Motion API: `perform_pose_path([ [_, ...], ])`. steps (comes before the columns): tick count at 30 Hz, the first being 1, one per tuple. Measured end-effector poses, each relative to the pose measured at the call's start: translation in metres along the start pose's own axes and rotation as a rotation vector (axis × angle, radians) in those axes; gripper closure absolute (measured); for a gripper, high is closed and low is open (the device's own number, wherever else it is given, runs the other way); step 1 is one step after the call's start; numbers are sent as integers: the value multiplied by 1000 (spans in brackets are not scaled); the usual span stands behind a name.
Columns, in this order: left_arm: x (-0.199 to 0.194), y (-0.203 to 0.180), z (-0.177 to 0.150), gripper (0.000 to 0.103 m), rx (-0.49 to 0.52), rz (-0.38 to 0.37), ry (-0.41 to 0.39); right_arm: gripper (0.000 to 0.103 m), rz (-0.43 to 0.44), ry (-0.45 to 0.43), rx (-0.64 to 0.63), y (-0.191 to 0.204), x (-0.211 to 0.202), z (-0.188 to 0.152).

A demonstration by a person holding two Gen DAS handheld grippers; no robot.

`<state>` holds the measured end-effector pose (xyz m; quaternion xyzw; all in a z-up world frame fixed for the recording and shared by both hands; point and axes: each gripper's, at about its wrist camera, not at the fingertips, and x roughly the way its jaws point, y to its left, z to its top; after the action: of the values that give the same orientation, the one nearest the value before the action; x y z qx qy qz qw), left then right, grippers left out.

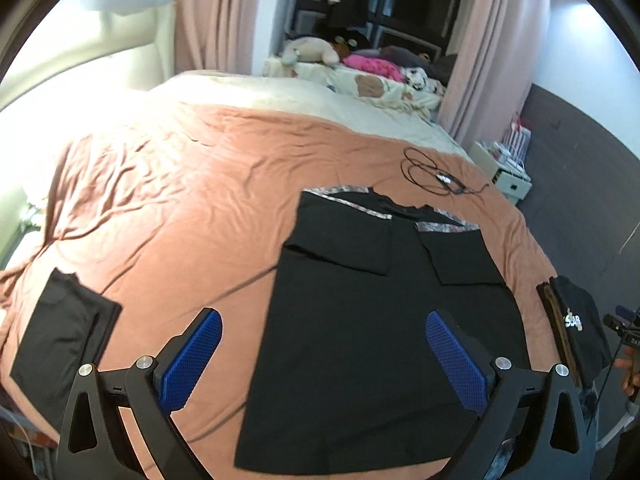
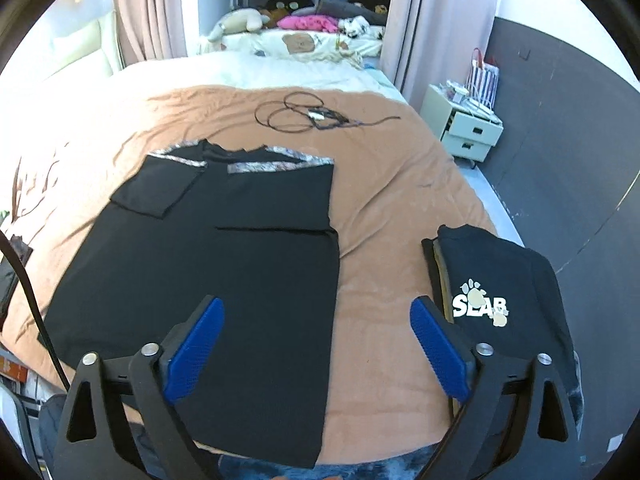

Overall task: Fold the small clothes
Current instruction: 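Raise both grippers away from the shirt and move toward its hem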

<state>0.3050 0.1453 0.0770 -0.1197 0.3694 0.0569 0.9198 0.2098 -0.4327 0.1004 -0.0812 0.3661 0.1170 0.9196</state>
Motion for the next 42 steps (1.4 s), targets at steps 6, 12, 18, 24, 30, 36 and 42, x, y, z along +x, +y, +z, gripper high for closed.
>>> perform_pose_path([
  [6,-30,14,-17,0,12,-7,-24,0,51,-36,33,-7,-32,-24],
  [12,-45,23,-42,0,38,4,-45,0,82,-70,88,-24,-45,-50],
  [18,-50,33,-75,0,49,1,-26,0,169,-63,84,-29,-50,-81],
  [24,-51,40,-104,0,57,-12,-31,0,193,-78,72,-39,-50,-104],
  [30,-43,53,-134,0,36,-23,-38,0,215,-56,105,-43,-38,-131],
  [36,-25,75,-159,0,-35,-35,-28,0,268,-70,110,-37,-23,-152],
  [42,5,97,-179,0,-80,-3,25,0,298,-24,99,-34,5,-170],
])
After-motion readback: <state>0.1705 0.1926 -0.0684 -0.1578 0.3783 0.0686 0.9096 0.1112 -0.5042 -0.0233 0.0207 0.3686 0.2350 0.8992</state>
